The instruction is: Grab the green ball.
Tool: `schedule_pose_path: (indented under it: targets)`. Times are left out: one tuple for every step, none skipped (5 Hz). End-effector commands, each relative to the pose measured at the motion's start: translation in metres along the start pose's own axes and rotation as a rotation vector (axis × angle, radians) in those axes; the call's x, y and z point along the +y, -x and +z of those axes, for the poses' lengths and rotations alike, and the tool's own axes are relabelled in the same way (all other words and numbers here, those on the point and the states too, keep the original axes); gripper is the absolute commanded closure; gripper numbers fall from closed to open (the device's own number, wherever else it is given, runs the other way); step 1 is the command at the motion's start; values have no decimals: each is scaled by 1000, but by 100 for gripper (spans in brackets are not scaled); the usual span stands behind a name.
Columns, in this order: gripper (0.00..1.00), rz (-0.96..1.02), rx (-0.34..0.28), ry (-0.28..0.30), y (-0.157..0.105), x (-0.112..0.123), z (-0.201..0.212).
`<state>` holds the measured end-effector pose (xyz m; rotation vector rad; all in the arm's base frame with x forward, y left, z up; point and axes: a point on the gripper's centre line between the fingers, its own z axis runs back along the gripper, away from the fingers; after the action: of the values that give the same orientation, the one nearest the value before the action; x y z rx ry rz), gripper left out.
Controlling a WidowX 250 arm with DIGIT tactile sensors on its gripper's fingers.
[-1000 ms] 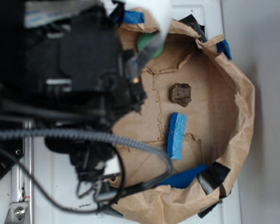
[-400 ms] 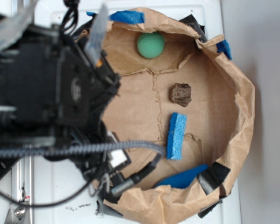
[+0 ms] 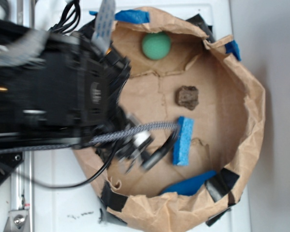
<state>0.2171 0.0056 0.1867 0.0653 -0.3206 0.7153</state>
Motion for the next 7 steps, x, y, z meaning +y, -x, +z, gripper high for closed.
schedule_pose_path:
  targets:
    - [0,244,-48,-133,-16,11,-41]
    - [0,250,30,-97,-32,20,-62]
    - [0,150,29,40,-47,13,-67]
    - [0,150,29,40,-47,13,-67]
    - [0,150,29,40,-47,13,-67]
    - [0,150,29,40,-47,13,-67]
    - [0,150,29,40,-47,13,-67]
